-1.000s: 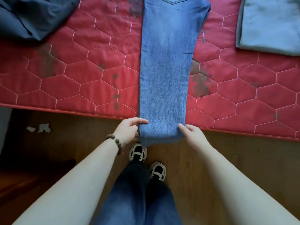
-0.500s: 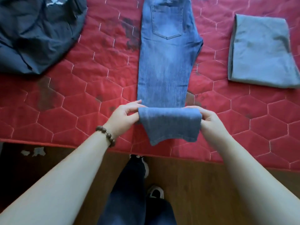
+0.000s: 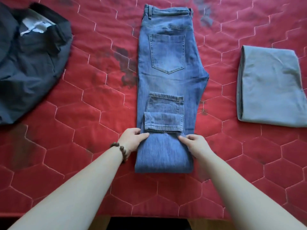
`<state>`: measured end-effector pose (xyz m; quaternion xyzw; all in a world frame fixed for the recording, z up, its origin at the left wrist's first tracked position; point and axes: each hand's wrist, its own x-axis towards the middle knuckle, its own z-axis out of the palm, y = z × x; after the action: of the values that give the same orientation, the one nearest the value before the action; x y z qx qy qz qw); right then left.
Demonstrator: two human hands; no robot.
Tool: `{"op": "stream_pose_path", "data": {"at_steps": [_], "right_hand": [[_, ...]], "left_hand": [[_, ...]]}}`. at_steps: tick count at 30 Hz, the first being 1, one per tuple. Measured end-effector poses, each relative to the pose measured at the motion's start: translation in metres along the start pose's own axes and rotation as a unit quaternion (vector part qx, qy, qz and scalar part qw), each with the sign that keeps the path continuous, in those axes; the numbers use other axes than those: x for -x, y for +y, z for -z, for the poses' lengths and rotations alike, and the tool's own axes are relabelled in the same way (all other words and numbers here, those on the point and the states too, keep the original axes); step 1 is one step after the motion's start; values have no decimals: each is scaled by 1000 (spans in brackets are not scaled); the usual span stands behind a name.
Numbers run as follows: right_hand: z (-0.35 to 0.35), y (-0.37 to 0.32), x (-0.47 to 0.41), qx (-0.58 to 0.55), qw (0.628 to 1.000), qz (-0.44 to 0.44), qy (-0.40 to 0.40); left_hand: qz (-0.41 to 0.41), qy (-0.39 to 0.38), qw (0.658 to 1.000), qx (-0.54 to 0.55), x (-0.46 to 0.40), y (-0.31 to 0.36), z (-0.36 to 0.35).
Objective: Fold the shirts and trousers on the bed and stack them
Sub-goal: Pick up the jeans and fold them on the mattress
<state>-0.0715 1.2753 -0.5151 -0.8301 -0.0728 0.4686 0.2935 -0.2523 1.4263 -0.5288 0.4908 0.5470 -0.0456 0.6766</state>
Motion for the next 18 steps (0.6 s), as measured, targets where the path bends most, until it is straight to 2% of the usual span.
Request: {"op": "stream_pose_path", "data": {"at_steps": [4, 6, 8, 10, 14, 16, 18], "right_hand": [[2, -18, -17, -38, 995, 85, 31], [2, -29, -33, 5, 992, 112, 51], [1, -40, -46, 8, 990, 103, 92], [0, -48, -54, -31, 991, 54, 122], [0, -54, -58, -28, 992, -3, 123], [1, -56, -54, -31, 993, -9, 111], [1, -61, -49, -78, 995, 4, 62]], "left_hand": [[-77, 19, 995, 63, -19, 23, -6], [-98, 68, 991, 54, -33, 38, -8], [-114, 135, 984, -4, -45, 49, -9], [-113, 169, 977, -59, -50, 55, -10], [-84, 174, 978, -85, -51, 57, -10], [-60, 144, 986, -65, -54, 58, -9], [-54, 95, 994, -1, -52, 62, -9]]}}
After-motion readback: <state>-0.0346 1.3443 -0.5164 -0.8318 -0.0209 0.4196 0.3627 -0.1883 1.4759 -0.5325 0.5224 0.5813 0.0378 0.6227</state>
